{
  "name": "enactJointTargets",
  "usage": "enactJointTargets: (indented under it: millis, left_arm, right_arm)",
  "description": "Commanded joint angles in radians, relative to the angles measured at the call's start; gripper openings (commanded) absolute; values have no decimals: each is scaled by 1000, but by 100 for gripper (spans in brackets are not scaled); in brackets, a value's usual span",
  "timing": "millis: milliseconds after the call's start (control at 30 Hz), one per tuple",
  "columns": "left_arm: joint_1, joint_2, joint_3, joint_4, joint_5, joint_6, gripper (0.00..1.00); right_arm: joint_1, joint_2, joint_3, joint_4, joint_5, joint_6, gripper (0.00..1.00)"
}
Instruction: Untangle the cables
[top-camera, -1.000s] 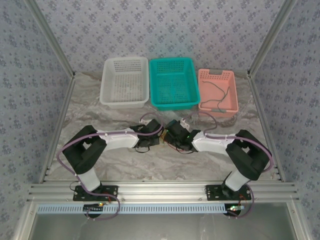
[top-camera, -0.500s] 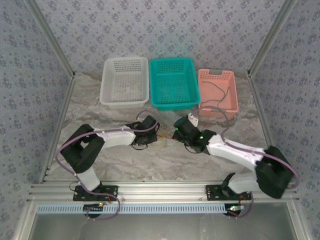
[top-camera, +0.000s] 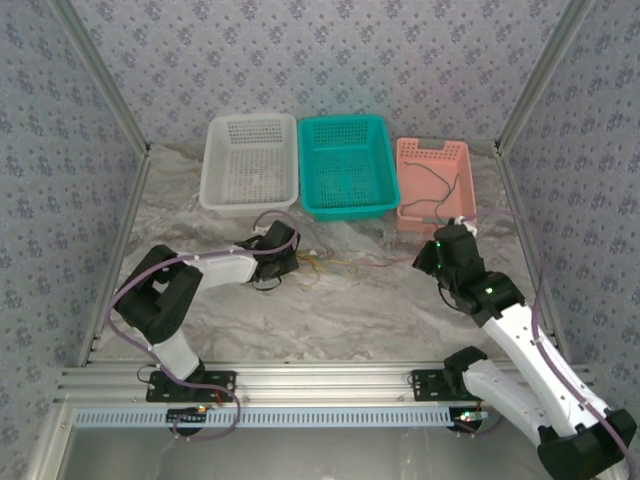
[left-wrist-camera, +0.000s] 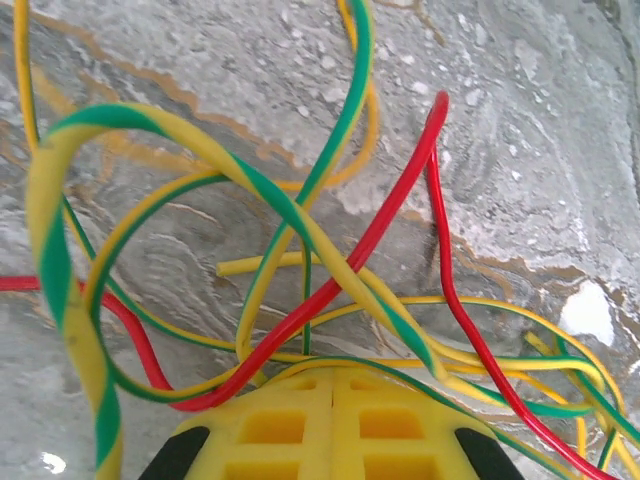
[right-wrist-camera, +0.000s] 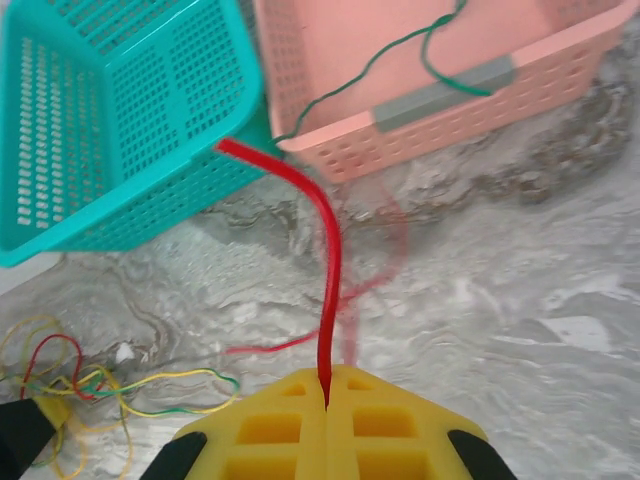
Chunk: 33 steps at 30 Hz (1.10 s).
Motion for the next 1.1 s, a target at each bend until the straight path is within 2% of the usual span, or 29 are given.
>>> enactJointTargets:
  millis: [0, 133, 267, 333, 400, 467, 533, 667, 767, 900, 1067]
  left_arm:
    - [30, 24, -54, -143, -69, 22, 0]
    - [29, -12, -48, -145, -46, 27, 0]
    - [17, -134, -18, -196, -40, 38, 0]
    - [6, -217, 9, -234, -58, 53, 9]
    - [-5, -312, 44, -268, -69, 79, 32]
    - [-12, -388, 83, -289, -73, 111, 48]
    - [-14, -441, 122, -300, -56, 152, 55]
    - [-31, -480, 202, -272, 101, 248, 58]
    - [-85, -475, 245, -217, 196, 327, 62]
    - [-132, -444, 316, -187, 262, 411, 67]
    - [-182, -395, 380, -153, 280, 506, 71]
  right_arm:
    - [-54, -11, 44, -79, -51, -75, 0]
    - [-67, -11, 71, -72, -79, -79, 0]
    - [-71, -11, 107, -59, -118, -80, 0]
    - [-72, -9, 129, -47, -146, -79, 0]
    - [-74, -3, 161, -38, -178, -104, 0]
    - [-74, 7, 193, -32, -200, -125, 0]
    - [-75, 24, 239, -29, -223, -141, 0]
    - [-76, 65, 337, -9, -288, -186, 0]
    - [-76, 117, 433, -1, -385, -236, 0]
    - [-76, 188, 547, -48, -485, -286, 0]
    - [-74, 222, 581, -46, -613, -307, 0]
